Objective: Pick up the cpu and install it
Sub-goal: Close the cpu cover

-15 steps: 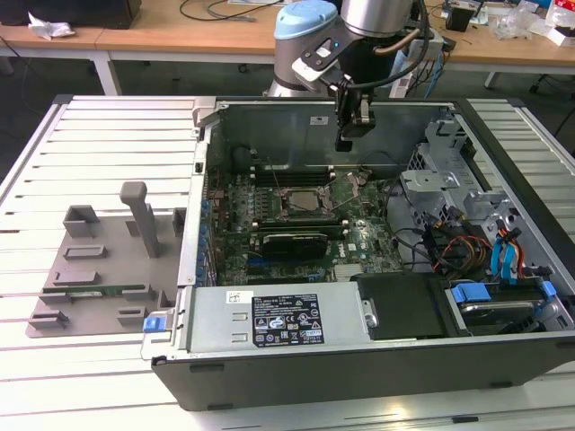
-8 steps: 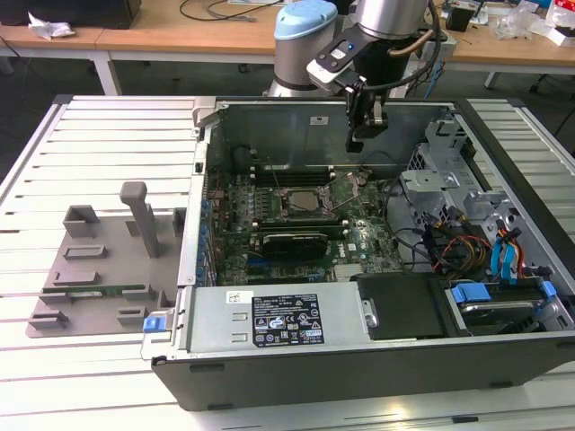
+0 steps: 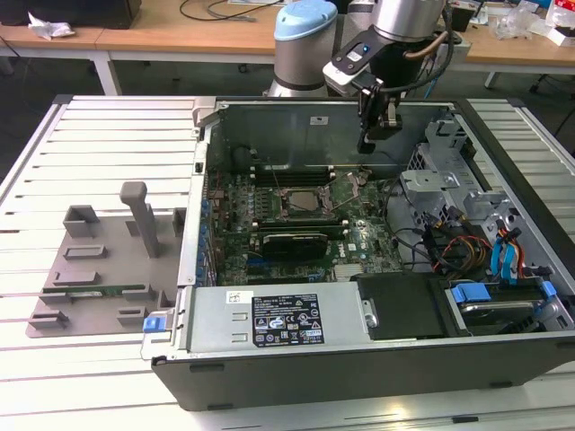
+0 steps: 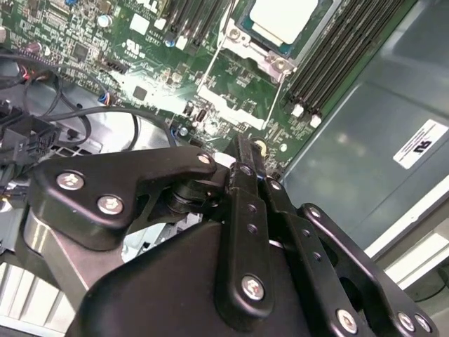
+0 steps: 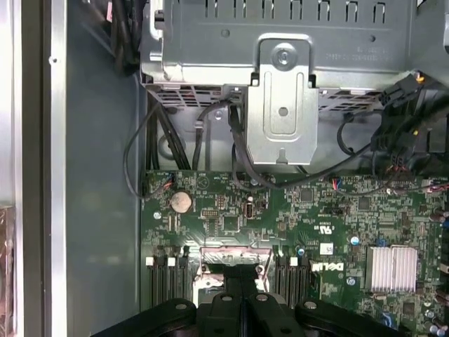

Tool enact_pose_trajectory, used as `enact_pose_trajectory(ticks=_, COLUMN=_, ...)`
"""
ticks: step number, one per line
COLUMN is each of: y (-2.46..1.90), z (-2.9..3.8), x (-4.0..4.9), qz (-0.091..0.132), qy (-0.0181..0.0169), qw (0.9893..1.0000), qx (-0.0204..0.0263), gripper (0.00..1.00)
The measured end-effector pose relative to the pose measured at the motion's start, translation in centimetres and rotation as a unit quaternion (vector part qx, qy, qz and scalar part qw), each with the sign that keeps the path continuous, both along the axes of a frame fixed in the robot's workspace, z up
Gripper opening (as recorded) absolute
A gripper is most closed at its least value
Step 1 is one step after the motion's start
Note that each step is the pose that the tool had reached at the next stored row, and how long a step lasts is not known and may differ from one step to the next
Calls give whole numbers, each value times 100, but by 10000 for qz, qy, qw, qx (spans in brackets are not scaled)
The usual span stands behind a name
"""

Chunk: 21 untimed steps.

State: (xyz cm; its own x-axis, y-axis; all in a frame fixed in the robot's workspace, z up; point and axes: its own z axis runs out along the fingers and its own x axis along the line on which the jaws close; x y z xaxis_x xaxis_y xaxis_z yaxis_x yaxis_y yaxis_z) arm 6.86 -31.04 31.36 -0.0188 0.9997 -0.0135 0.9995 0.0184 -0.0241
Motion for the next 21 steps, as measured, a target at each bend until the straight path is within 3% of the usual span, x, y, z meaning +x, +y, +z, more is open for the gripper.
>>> enact_pose_trajectory(ticks=11, y=0, z=-45, x=111, qz=0, qy=3, qw=10000, qx=0, gripper=11)
enact_pose_trajectory(ticks=21, y=0, z=-254, x=175, qz=0, qy=16, qw=10000, qx=0, gripper=11)
